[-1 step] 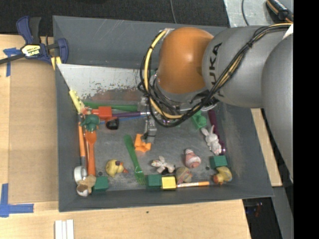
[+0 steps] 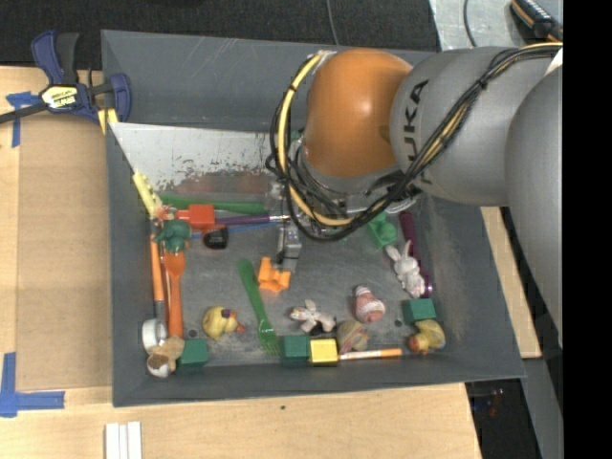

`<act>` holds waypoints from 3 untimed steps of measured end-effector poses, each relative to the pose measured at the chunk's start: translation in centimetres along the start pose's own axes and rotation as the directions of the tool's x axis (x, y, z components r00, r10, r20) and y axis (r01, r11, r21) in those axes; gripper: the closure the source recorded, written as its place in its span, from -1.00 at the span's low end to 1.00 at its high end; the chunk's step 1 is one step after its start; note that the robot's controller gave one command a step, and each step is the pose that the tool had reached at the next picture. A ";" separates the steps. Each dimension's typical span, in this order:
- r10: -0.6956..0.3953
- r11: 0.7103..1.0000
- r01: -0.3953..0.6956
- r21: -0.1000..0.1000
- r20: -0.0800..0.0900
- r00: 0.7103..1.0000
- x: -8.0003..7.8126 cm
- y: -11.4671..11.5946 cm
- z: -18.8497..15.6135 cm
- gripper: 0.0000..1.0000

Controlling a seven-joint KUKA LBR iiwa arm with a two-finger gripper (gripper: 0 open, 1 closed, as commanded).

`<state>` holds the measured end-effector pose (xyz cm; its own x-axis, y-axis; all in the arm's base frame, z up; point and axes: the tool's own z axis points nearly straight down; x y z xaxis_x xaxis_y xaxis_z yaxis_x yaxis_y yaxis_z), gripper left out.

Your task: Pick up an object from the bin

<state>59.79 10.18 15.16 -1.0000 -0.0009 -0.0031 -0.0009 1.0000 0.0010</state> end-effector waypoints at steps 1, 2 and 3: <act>-0.119 0.993 0.119 0.000 -0.007 0.993 2.3 -2.6 -2.0 -1.00; -0.233 0.973 0.233 0.000 -0.004 0.973 8.1 -7.1 -4.6 -1.00; -0.160 0.987 0.160 0.001 0.010 0.987 5.3 -7.8 1.5 -1.00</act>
Offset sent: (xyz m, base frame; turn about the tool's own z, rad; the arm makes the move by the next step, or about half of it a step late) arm -0.0794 -0.0695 0.0453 -0.2355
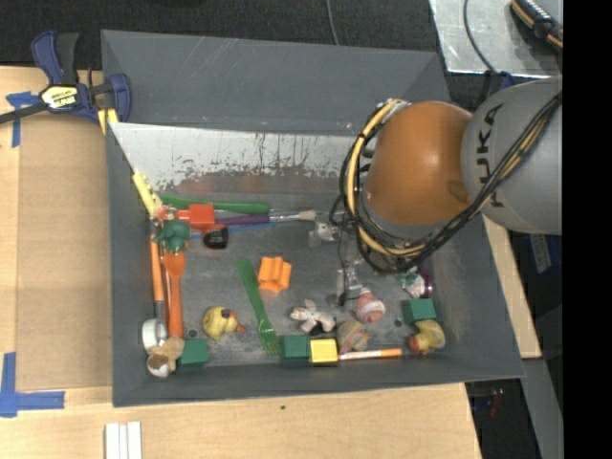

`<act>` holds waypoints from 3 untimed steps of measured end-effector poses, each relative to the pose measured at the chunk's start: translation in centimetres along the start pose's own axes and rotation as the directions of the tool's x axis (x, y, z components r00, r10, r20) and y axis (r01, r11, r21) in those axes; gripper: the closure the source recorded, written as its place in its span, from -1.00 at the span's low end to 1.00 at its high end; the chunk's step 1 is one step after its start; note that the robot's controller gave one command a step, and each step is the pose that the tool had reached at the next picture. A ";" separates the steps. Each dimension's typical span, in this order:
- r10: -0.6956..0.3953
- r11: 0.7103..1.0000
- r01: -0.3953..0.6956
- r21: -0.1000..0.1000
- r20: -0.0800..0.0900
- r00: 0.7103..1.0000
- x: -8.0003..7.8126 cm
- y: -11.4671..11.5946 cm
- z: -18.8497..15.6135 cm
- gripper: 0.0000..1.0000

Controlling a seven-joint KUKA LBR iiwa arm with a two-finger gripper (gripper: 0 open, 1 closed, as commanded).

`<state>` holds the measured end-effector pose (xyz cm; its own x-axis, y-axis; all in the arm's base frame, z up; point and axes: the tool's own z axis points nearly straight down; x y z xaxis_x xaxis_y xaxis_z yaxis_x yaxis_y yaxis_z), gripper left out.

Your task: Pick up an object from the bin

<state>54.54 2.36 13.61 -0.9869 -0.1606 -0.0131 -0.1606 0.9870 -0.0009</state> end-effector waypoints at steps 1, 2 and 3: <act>0.019 1.000 -0.019 0.001 0.007 1.000 -3.1 4.5 5.1 -1.00; 0.053 0.999 -0.053 0.000 0.004 0.999 -0.6 7.2 6.2 -1.00; 0.063 0.998 -0.063 0.001 0.004 0.998 1.6 7.4 6.3 -1.00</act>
Offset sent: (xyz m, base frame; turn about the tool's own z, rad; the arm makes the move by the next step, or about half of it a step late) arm -0.0259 0.0700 -0.0661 0.0775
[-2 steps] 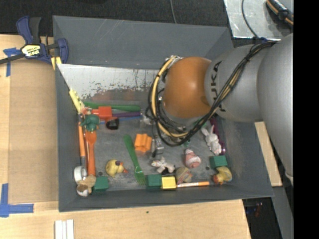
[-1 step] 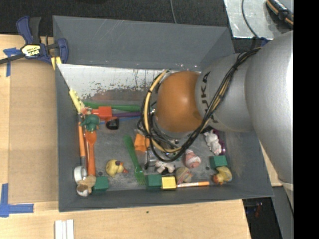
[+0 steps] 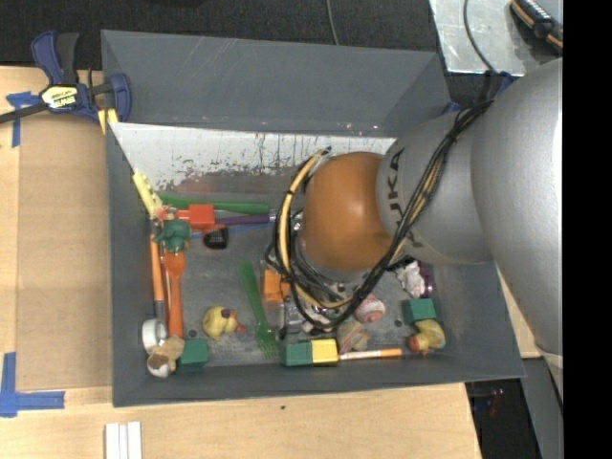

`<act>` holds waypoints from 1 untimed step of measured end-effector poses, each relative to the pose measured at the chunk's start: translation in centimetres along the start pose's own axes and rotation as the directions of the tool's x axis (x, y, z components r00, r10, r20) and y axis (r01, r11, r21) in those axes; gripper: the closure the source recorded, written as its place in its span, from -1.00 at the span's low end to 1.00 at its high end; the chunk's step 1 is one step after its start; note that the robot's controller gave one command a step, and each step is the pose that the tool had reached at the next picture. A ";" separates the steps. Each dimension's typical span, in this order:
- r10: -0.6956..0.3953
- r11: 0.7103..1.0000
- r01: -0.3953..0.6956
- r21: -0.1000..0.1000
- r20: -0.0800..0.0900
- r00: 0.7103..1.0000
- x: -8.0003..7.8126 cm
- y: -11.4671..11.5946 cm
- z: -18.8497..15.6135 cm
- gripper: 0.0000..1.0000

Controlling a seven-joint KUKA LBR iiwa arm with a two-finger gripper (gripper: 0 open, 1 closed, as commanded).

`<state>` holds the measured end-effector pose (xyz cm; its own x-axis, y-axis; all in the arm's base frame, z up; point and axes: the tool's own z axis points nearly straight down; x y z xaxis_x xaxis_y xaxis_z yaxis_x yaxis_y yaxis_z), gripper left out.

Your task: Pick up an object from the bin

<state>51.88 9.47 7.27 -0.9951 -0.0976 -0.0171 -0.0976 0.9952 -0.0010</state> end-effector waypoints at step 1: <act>-0.027 1.000 0.027 0.001 -0.007 1.000 1.1 -3.0 -5.4 -1.00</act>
Offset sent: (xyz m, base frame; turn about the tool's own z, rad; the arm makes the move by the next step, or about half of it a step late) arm -0.0032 0.0016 0.1359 0.0409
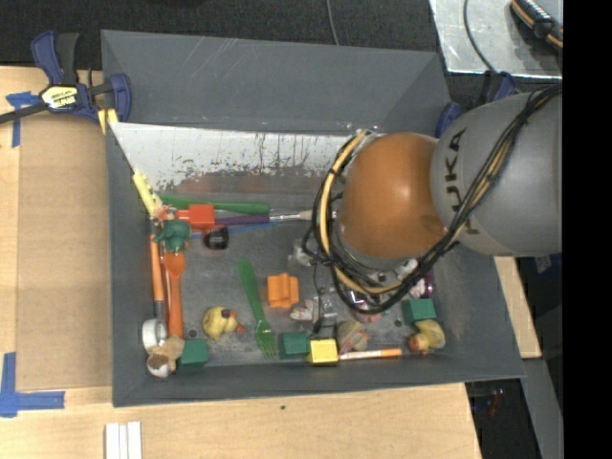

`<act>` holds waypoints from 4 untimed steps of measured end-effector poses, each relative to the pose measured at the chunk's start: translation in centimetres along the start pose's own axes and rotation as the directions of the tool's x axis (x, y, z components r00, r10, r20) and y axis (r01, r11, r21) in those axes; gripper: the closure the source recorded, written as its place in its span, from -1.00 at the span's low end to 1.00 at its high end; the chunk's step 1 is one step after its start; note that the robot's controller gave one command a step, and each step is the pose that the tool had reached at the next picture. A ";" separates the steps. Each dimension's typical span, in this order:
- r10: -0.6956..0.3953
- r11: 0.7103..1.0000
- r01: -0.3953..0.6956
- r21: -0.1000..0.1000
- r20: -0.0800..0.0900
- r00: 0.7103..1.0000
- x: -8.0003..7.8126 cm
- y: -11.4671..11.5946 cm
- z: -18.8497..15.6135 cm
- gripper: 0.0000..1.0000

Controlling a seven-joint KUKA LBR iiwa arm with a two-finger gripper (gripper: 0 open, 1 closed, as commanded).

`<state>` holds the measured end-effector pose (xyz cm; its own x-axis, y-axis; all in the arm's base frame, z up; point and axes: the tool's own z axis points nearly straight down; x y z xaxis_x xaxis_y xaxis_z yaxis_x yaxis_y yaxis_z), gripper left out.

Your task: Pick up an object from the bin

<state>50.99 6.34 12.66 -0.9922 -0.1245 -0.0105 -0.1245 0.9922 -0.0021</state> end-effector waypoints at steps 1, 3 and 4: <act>0.066 0.998 -0.066 -0.001 0.003 0.998 -1.0 2.6 -7.7 -1.00; 0.064 0.998 -0.064 -0.001 0.016 0.998 -1.5 1.4 0.2 -1.00; -0.059 0.998 0.059 0.001 0.009 0.998 0.0 2.4 2.9 -1.00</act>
Offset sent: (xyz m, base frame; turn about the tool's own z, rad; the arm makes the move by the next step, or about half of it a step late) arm 0.0220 -0.0045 -0.0555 0.0790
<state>50.76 8.69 9.72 -0.9830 -0.1827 -0.0193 -0.1827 0.9832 -0.0032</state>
